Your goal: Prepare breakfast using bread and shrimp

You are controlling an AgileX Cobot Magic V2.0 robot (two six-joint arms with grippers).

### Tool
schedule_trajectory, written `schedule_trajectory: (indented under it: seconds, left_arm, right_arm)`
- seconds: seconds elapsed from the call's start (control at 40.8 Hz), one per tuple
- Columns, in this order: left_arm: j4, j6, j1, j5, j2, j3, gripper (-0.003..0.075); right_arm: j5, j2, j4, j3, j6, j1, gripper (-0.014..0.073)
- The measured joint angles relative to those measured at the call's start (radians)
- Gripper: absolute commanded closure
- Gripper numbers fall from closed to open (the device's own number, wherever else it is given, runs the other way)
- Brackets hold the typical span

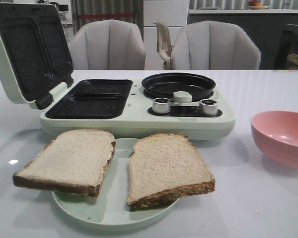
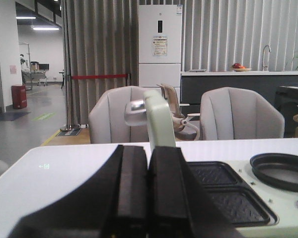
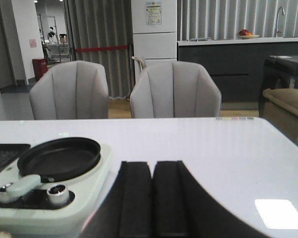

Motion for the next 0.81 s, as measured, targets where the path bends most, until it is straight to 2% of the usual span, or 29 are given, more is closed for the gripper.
schedule_trajectory:
  seconds: [0.147,0.393,0.638,0.81]
  left_arm:
    - [0.0,0.0,0.0,0.159,0.015,-0.196,0.0619]
    - [0.0,0.0,0.0,0.486,0.22,-0.537,0.0619]
    - [0.0,0.0,0.0,0.688,0.401,-0.576,0.0619]
    - [0.0,0.0,0.0,0.737,0.485,-0.526,0.0619]
  right_arm:
    - [0.118,0.032,0.0,-0.175,0.0,0.0,0.0549]
    - [0.328,0.266,0.0,-0.406,0.0,0.0,0.0549]
    - [0.457,0.496,0.0,-0.426,0.0,0.0,0.0549]
    - [0.484,0.63,0.0,-0.426,0.0,0.0,0.0548]
